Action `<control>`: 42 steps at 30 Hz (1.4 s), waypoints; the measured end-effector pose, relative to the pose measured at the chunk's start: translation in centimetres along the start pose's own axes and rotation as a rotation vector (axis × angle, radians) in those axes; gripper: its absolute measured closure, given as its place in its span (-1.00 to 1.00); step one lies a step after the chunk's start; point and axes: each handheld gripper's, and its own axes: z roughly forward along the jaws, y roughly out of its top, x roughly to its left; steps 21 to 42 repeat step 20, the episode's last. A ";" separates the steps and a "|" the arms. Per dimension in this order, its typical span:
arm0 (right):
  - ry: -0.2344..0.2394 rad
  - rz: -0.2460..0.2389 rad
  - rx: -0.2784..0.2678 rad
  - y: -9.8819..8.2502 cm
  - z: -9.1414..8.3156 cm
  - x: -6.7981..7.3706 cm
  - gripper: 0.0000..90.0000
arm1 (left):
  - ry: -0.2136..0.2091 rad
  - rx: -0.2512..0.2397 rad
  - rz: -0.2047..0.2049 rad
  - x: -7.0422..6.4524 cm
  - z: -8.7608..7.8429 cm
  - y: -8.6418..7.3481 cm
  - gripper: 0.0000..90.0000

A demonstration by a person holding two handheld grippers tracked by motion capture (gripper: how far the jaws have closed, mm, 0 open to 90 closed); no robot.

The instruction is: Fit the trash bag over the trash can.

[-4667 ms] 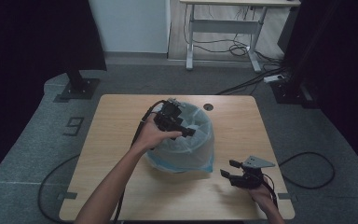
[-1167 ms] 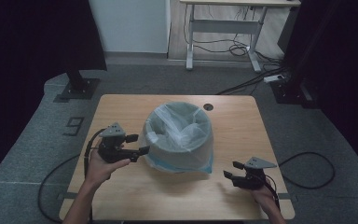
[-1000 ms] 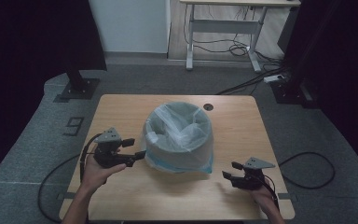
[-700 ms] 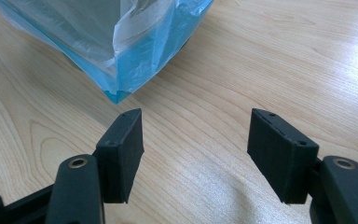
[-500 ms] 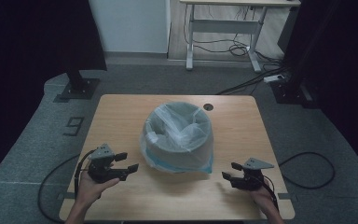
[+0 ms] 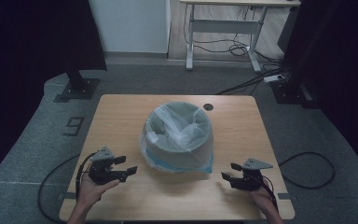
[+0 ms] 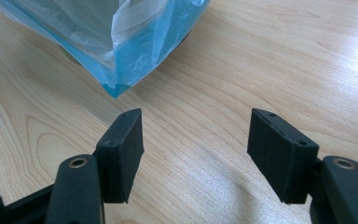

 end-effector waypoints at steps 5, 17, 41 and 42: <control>0.000 0.000 -0.001 0.0 -0.1 0.0 -0.23 | 0.001 -0.006 -0.005 0.0 0.0 0.0 -0.34; -0.003 -0.001 -0.001 0.0 0.0 -0.1 -0.23 | -0.009 -0.023 -0.019 0.2 0.1 0.1 -0.34; -0.003 0.001 0.000 0.0 -0.1 -0.1 -0.23 | -0.002 -0.018 -0.015 0.2 0.2 0.1 -0.34; -0.003 0.001 0.000 0.0 -0.1 -0.1 -0.23 | -0.002 -0.018 -0.015 0.2 0.2 0.1 -0.34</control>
